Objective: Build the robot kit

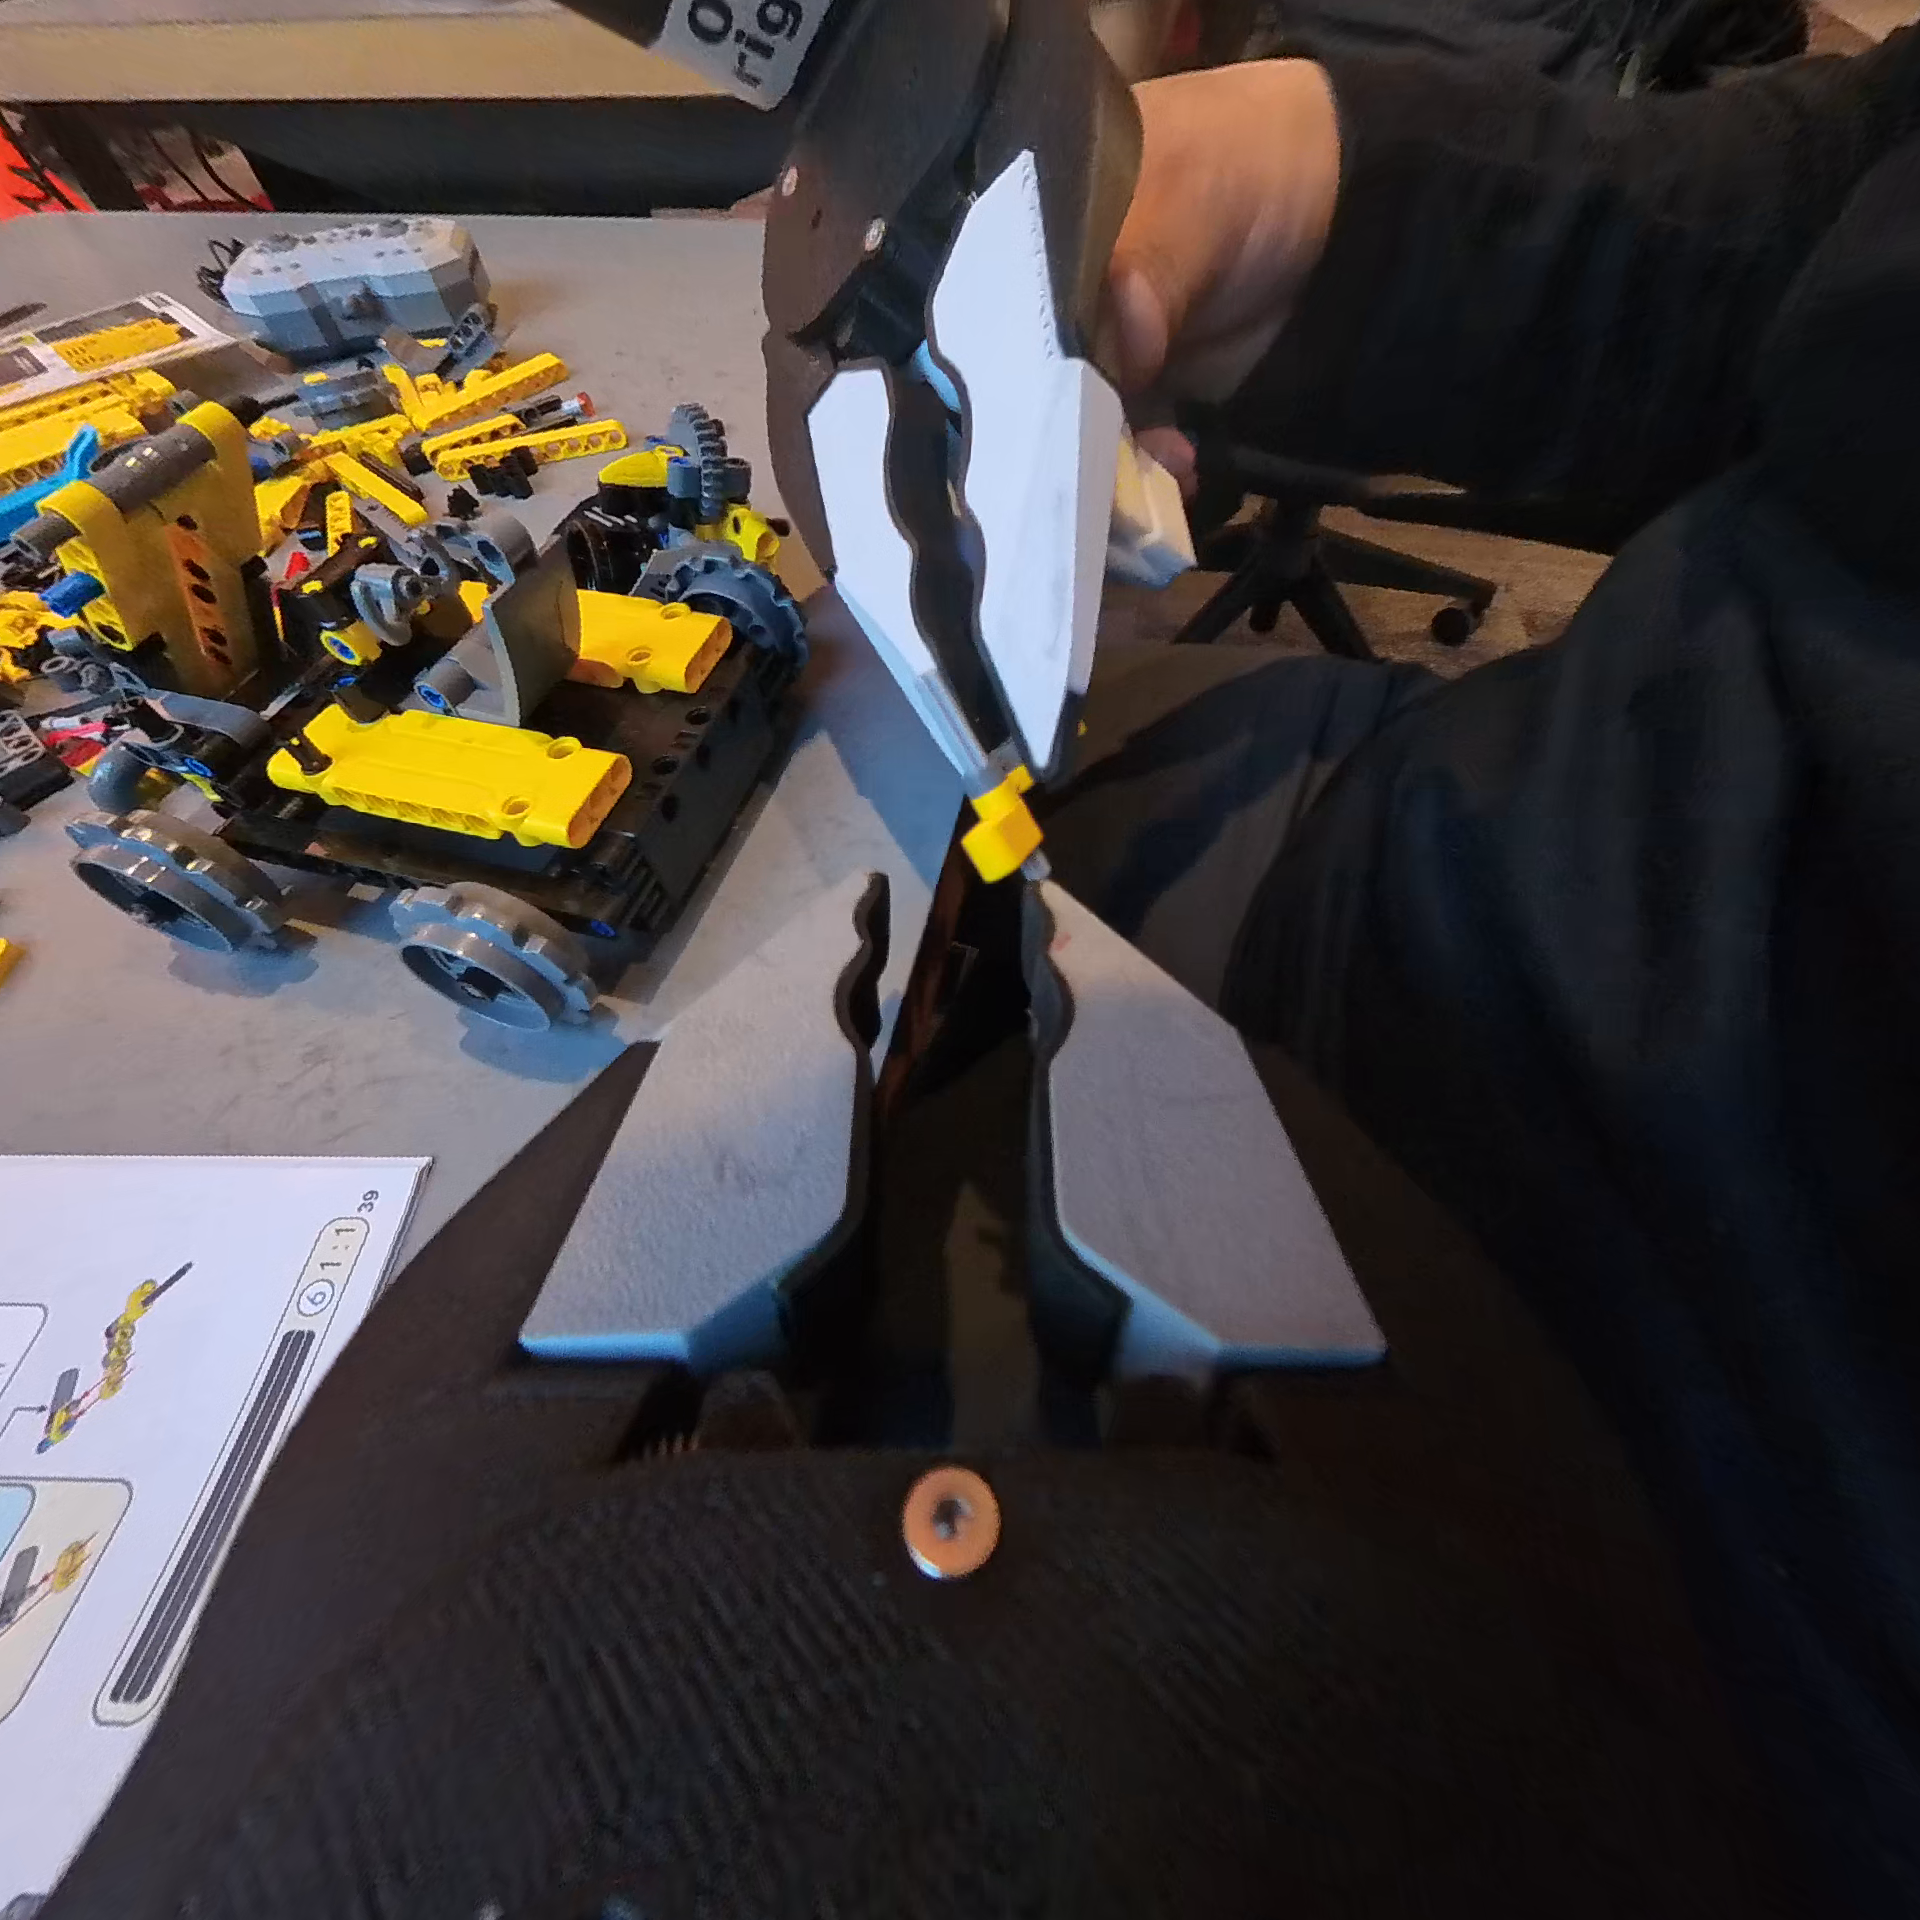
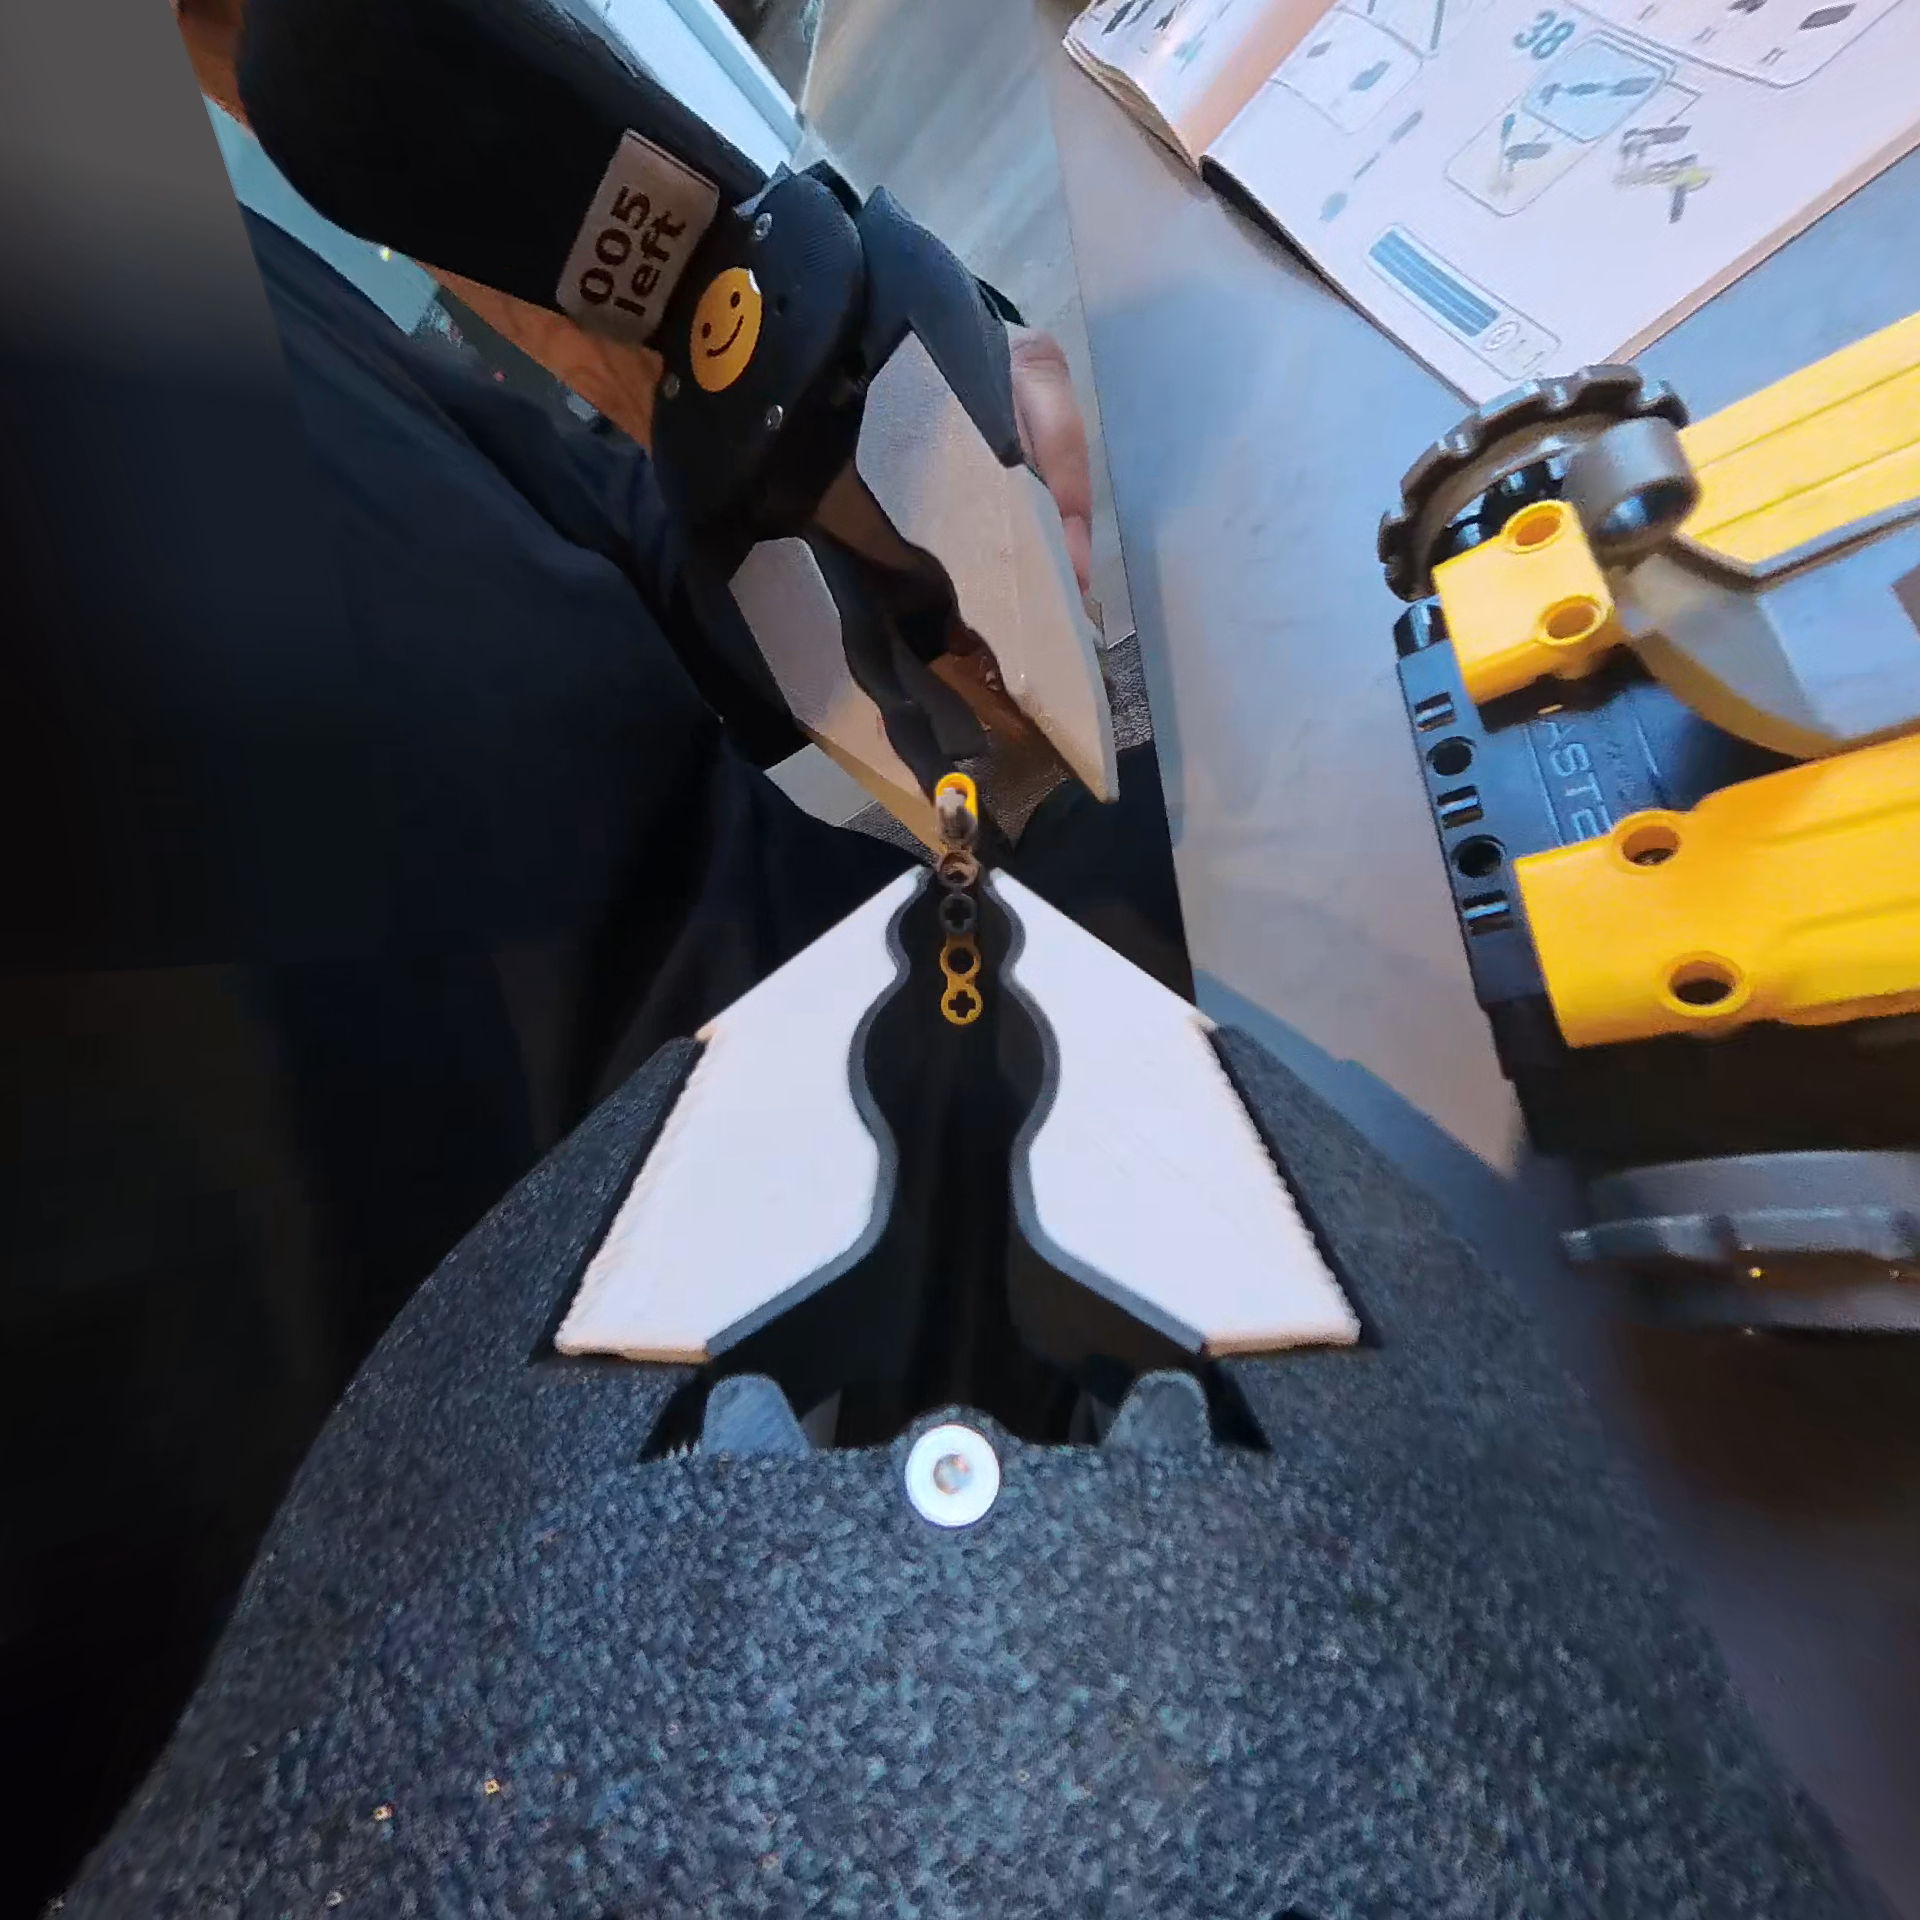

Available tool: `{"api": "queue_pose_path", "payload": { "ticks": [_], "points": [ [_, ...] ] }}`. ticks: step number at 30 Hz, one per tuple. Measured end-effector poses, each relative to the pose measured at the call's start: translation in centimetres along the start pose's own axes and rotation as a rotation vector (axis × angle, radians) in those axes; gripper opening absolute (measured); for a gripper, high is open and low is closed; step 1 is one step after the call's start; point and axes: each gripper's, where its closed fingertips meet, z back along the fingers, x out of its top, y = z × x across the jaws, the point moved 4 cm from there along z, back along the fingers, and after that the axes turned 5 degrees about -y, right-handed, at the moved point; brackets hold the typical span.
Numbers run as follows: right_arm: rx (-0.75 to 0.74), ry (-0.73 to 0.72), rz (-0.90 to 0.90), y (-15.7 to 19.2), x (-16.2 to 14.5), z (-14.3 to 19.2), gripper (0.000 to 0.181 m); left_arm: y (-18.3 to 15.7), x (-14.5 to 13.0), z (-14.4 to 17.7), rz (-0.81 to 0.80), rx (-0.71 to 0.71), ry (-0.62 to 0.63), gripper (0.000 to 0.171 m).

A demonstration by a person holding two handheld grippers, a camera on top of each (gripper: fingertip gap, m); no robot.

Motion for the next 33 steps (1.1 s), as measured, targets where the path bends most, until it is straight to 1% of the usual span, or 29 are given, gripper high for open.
{"api": "queue_pose_path", "payload": {
  "ticks": [6, 10, 14, 19, 21, 25, 31, 33],
  "points": [
    [0.01, -0.016, -0.105, -0.8, -0.3, 0.2, 0.006, -0.1, -0.2, -0.2, -0.005, -0.002, 0.007, 0.022],
    [0.048, -0.054, -0.156, -0.5, -0.4, 0.6, 0.006, -0.5, -0.2, -0.4, -0.005, -0.023, 0.012, 0.022],
    [0.059, -0.065, -0.216, -0.5, -0.8, 0.9, 0.006, -1.1, 0.5, -0.3, -0.013, -0.063, -0.036, 0.022],
    [0.091, -0.06, -0.25, 0.0, -1.1, 0.9, 0.007, -1.2, 1.1, 0.1, -0.028, -0.059, -0.074, 0.022],
    [0.097, -0.044, -0.263, 0.1, -1.3, 0.7, 0.007, -1.4, 1.2, 0.1, -0.075, -0.046, -0.069, 0.021],
    [0.095, -0.014, -0.29, 0.1, -1.9, 0.3, 0.007, -2.4, 1.4, 0.0, -0.225, -0.033, -0.05, 0.02],
    [0.074, 0.056, -0.322, -0.1, -3.0, -0.1, 0.007, -3.6, 0.2, -0.7, -0.382, -0.031, 0.044, 0.006],
    [0.083, 0.065, -0.34, -0.1, -3.3, -0.1, 0.007, -3.9, 0.2, -0.8, -0.41, -0.028, 0.053, 0.005]
  ]
}}
